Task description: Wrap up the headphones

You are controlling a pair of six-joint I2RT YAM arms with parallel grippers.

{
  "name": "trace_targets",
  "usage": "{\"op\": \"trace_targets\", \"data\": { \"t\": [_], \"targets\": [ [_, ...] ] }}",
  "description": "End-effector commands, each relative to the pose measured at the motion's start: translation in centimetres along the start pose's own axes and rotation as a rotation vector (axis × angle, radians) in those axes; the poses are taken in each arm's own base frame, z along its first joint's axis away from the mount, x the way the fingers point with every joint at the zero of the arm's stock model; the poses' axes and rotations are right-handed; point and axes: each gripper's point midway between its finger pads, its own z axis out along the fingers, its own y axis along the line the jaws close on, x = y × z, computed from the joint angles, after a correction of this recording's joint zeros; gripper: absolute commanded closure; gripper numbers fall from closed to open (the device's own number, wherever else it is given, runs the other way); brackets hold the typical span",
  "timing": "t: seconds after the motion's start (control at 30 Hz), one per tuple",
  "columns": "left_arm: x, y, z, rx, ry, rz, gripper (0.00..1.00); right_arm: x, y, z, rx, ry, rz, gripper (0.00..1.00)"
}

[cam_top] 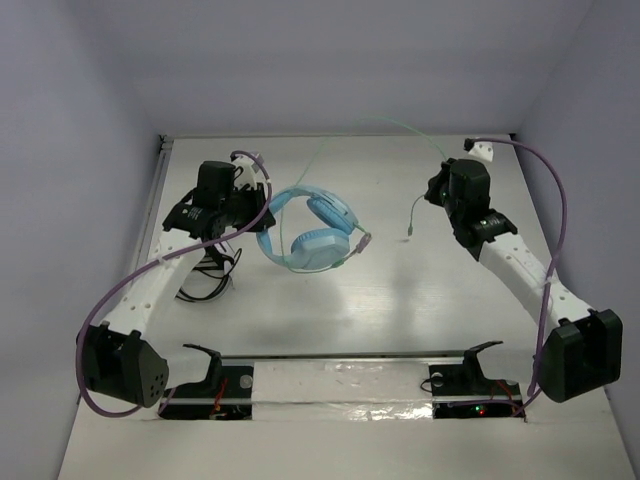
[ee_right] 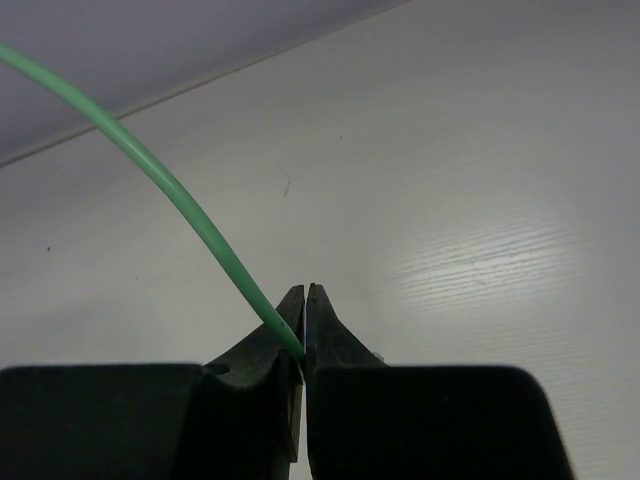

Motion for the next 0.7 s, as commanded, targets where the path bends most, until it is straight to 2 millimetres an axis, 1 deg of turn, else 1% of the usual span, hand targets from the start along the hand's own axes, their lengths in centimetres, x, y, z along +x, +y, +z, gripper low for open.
{"op": "trace_targets", "data": {
  "t": [0.0, 0.03, 0.13, 0.17, 0.23, 0.27, 0.3, 0.33, 0.37, 0.4, 0.43, 0.5, 0.53, 0.57, 0.63, 0.67],
  "targets": [
    [-2.1, -1.7, -1.6, 0.058, -0.096, 0.025, 1.0, -2.9, 0.6, -0.2, -0.053, -0.044, 0.004, 1.0],
    [-2.1, -1.8, -1.8, 0.064, -0.102, 0.029, 1.0, -3.0, 0.0, 0.2, -0.044, -0.038, 0.011, 1.0],
    [-2.4, -2.6, -1.9, 0.102, -0.123, 0.029, 1.0, -2.5, 0.2, 0.3, -0.056, -0.025, 0.011, 1.0],
    [-2.8, -3.1, -2.0, 0.129, -0.142, 0.033, 1.0, -1.8, -0.1, 0.4, -0.05, -0.009, 0.008, 1.0],
    [-3.6, -4.1, -2.8, 0.185, -0.179, 0.027, 1.0, -0.4, 0.2, 0.5, -0.081, 0.026, 0.017, 1.0],
    [-4.4, -4.7, -3.3, 0.207, -0.203, 0.032, 1.0, 0.1, 0.3, 0.3, -0.097, 0.036, 0.022, 1.0],
    [-5.1, -4.8, -3.6, 0.2, -0.22, 0.031, 1.0, 2.1, 0.0, 0.3, -0.108, 0.08, 0.032, 1.0],
    [-5.7, -4.7, -3.9, 0.183, -0.238, 0.025, 1.0, 2.7, -0.1, 0.2, -0.115, 0.088, 0.039, 1.0],
    [-7.0, -4.4, -4.5, 0.157, -0.274, 0.022, 1.0, 2.8, -0.1, -0.3, -0.122, 0.086, 0.048, 1.0],
    [-7.5, -4.3, -4.7, 0.161, -0.286, 0.016, 1.0, 3.2, -0.2, -0.6, -0.129, 0.092, 0.058, 1.0],
    [-8.3, -5.1, -5.4, 0.201, -0.297, 0.024, 1.0, 4.1, -0.4, -1.1, -0.139, 0.107, 0.061, 1.0],
    [-9.1, -5.6, -5.8, 0.218, -0.313, 0.022, 1.0, 5.4, -0.6, -1.2, -0.148, 0.14, 0.067, 1.0],
    [-9.5, -5.9, -6.0, 0.226, -0.323, 0.025, 1.0, 6.5, -1.0, -1.2, -0.138, 0.164, 0.067, 1.0],
    [-10.8, -6.1, -7.0, 0.229, -0.358, 0.023, 1.0, 7.1, -0.8, -1.3, -0.151, 0.184, 0.081, 1.0],
    [-12.0, -6.3, -7.7, 0.23, -0.388, 0.02, 1.0, 8.3, -0.5, -1.4, -0.177, 0.216, 0.1, 1.0],
    [-13.2, -6.7, -8.5, 0.229, -0.419, 0.019, 1.0, 9.0, 0.0, -1.7, -0.195, 0.232, 0.098, 1.0]
  ]
}}
